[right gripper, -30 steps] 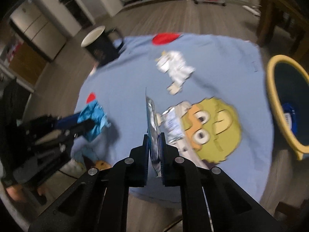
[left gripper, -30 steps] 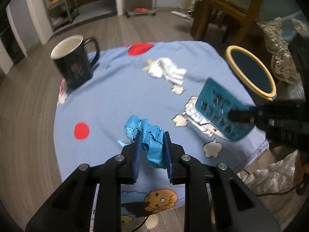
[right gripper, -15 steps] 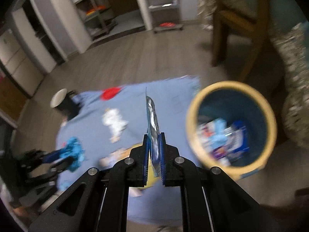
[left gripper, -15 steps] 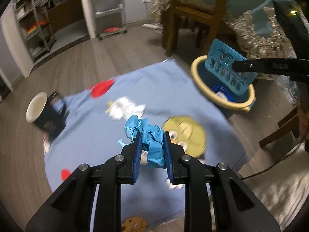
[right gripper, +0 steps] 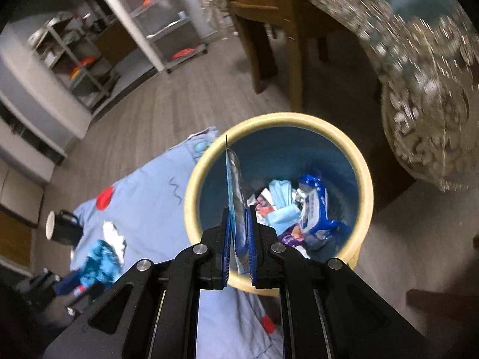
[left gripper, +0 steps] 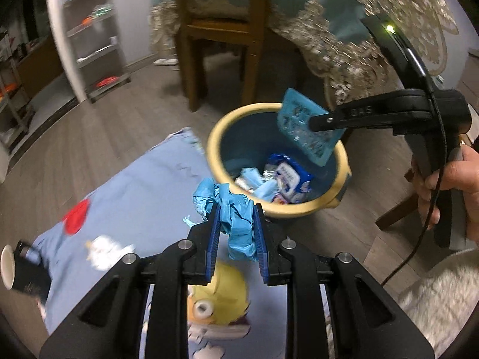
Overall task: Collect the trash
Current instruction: 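Carry the blister pack over the bin with the right tool while the left tool holds the paper, then open both tools over the bin, dropping the paper and blister pack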
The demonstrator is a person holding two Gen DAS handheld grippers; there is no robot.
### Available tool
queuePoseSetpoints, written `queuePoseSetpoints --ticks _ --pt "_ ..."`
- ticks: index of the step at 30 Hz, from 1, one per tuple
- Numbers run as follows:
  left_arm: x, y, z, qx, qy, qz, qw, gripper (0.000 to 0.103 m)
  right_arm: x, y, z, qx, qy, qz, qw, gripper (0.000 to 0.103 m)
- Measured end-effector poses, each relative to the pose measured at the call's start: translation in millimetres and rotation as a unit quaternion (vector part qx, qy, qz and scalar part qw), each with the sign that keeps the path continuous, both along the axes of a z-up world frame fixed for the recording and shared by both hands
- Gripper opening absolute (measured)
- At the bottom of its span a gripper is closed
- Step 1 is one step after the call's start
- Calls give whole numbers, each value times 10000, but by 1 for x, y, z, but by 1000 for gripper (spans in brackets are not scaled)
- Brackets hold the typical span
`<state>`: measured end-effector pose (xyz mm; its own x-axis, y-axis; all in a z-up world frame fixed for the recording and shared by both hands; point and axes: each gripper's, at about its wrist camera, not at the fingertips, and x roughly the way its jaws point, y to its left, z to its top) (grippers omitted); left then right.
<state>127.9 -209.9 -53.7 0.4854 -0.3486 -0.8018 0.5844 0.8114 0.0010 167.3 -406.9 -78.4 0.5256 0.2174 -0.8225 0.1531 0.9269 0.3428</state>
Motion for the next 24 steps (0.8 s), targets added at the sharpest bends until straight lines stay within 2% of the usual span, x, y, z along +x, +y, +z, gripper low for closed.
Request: queuePoseSetpoints --ticks 2,4,9,12,15,17,18,19,21,24 --pt "4 -16 -7 11 -15 -174 9998 21 -1 -6 -3 65 21 -80 9999 11" --pt "12 -32 -14 36 22 -309 9995 21 -1 -12 -6 -75 49 -155 9998 11" --pt "26 -58 -29 125 66 -505 9986 21 -1 -27 -18 105 244 -428 9987 12" --pt "34 -68 -32 187 -30 -539 9984 21 -2 -31 -15 184 161 -498 9985 12" --pt "41 -72 -27 54 -225 -496 9985 24 -6 -36 -7 403 -140 -607 9972 12" --pt "44 -72 -22 -9 -414 -393 9984 47 -9 -39 -2 414 -303 -714 9961 26" --pt "47 -71 -21 -43 -482 -280 9984 73 -10 -41 0 423 -368 -763 9955 36" --pt "48 -69 -20 -90 -498 -210 9985 80 -11 -42 1 397 -398 -803 9952 39" --pt "49 -64 -20 -204 -430 -146 9988 80 -11 -42 2 334 -400 -820 9953 47" --pt "47 -55 -22 -160 -373 -61 9992 80 -11 -40 1 305 -321 -762 9961 51"
